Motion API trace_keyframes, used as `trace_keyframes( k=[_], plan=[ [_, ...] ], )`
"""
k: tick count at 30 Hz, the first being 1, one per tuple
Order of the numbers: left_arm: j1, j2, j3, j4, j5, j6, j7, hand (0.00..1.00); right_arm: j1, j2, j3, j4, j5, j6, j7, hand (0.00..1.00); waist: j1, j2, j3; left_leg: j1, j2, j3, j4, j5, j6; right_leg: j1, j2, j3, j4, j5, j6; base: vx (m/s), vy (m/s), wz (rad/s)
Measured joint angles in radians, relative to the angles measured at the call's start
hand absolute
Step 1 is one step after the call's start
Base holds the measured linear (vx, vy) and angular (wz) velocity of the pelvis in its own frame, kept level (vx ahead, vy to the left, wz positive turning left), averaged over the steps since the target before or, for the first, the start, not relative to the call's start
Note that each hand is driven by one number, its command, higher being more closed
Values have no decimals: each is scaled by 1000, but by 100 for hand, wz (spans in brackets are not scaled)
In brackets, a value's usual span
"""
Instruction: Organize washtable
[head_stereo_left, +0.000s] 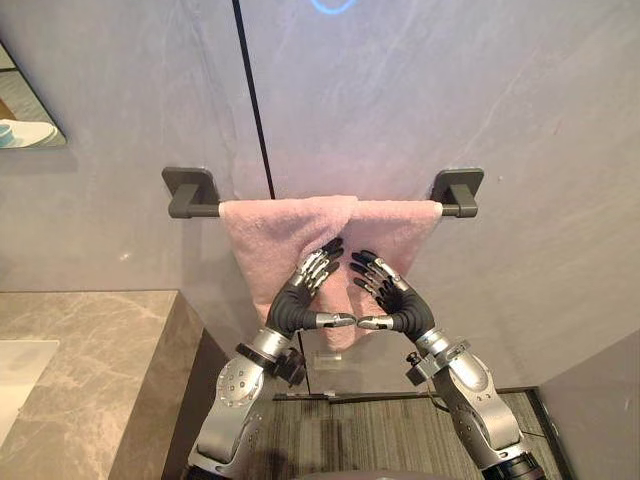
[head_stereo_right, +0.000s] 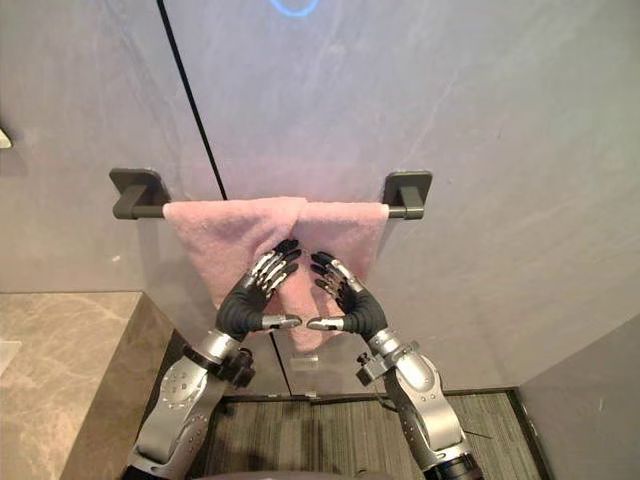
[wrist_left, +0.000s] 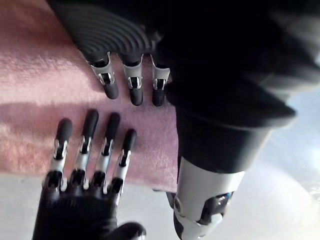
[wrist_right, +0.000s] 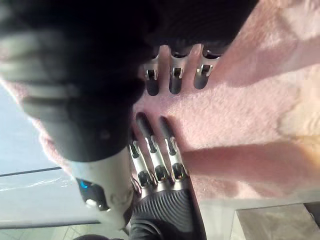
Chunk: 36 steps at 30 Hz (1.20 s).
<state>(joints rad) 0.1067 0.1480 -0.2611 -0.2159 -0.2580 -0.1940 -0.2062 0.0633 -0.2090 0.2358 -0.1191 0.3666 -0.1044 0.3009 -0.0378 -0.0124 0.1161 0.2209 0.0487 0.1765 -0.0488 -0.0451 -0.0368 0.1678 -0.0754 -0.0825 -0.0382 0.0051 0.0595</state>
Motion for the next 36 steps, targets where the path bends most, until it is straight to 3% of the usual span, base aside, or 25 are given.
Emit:
trace_keyframes(
  k=[9,22,36],
  plan=[
    [-21,-52,125,35,95,-10,101,0,-8,40,-110,31,-25,-4,-62,0,-1,-1,0,-18,-1,-3,-6,0,0,-17,0,-3,-4,-2,2,0,0,0],
    [-50,-68,273,89,106,-12,152,0,-38,81,-246,79,-26,-9,-131,0,0,-2,-1,-32,-1,-15,-6,1,0,-17,0,-22,-16,-1,1,-10,-11,2],
    [-55,-98,412,150,101,-12,206,0,-65,112,-407,126,-24,-44,-201,0,-3,-3,-1,-32,0,-17,-6,3,0,-15,0,-24,-16,1,-1,-24,-14,0]
  ],
)
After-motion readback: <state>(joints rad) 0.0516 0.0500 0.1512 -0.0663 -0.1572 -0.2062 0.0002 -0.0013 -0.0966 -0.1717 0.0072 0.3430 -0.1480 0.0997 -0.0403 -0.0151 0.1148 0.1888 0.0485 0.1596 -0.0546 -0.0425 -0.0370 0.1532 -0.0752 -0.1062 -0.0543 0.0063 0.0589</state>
